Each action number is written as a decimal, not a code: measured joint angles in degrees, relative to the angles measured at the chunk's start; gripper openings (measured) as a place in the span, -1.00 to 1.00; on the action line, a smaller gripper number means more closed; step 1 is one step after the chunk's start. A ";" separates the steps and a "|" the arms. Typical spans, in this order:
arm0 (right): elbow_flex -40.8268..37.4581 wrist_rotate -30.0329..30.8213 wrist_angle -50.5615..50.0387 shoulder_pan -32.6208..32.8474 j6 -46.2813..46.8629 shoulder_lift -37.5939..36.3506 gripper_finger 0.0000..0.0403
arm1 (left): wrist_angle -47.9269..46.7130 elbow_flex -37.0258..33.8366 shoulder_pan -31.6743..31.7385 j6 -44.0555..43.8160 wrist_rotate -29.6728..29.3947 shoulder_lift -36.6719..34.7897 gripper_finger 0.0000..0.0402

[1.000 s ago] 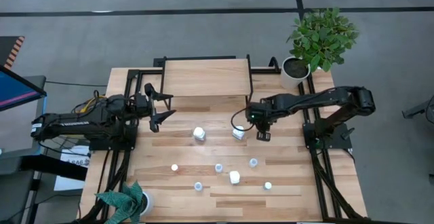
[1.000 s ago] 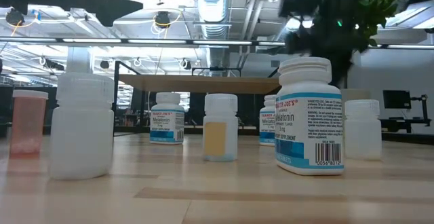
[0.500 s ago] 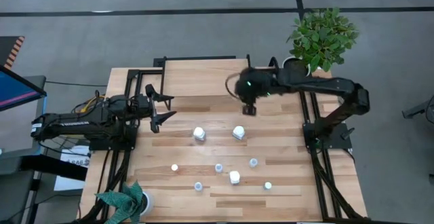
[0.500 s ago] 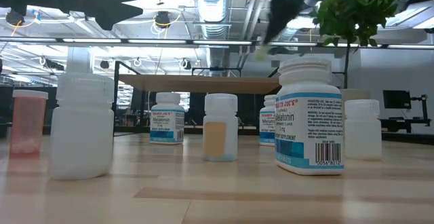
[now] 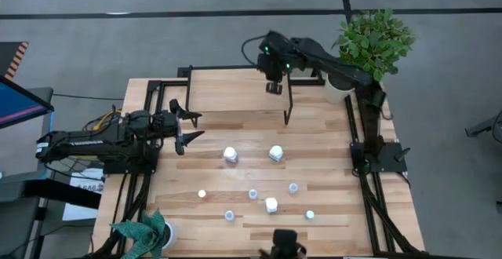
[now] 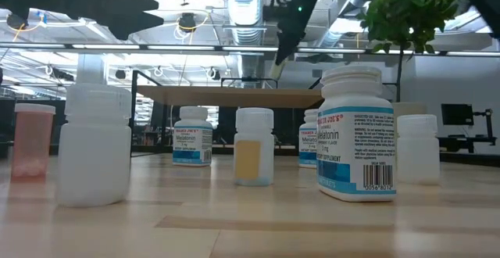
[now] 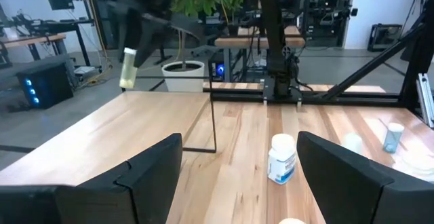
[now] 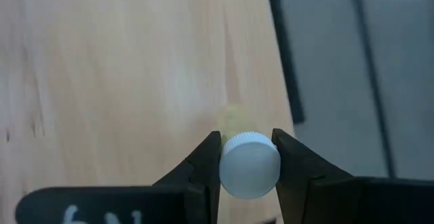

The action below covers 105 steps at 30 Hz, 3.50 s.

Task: Pick and place medicine bottles onto shelf by color
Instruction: Put the yellow pill bottle on the shelf, then put the top right white blue pill bottle on the shelf

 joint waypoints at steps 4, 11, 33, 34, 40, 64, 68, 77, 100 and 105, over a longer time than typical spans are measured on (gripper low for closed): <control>8.02 -2.79 -9.58 -3.05 2.11 5.12 -0.44 | -0.46 0.00 0.00 0.00 -0.02 0.04 0.40; 11.76 -4.38 -17.96 -4.04 3.36 9.47 -0.44 | -0.43 0.00 0.00 0.00 -0.03 0.04 0.40; 11.78 -4.25 -16.73 -3.67 3.01 9.79 0.07 | -1.73 0.00 0.00 0.00 -0.04 0.04 0.40; 11.78 -4.25 -16.83 -3.67 3.01 9.79 0.07 | -1.88 0.00 0.00 0.00 -0.04 0.04 0.40; 12.63 -4.23 -16.22 -3.61 2.94 9.78 0.06 | -1.85 0.00 0.00 0.00 -0.04 0.03 0.40; 9.58 -12.21 -24.53 9.71 16.46 -12.83 -0.01 | -3.83 0.00 0.00 0.00 -0.02 0.02 0.40; 0.96 -12.48 -24.53 15.82 21.53 -22.33 -0.03 | -5.04 0.00 0.00 -0.27 -0.02 0.04 0.40; -27.29 -4.11 -11.35 30.16 40.54 -39.47 -0.09 | -5.02 0.00 0.00 -1.61 0.16 0.04 0.40; -50.34 -4.10 10.17 39.11 48.25 -27.71 -0.04 | -5.69 0.00 -0.02 -3.02 0.20 0.02 0.40; -50.34 -4.08 10.76 36.54 46.04 -24.38 0.16 | -5.96 0.00 -0.02 -3.02 0.20 0.04 0.40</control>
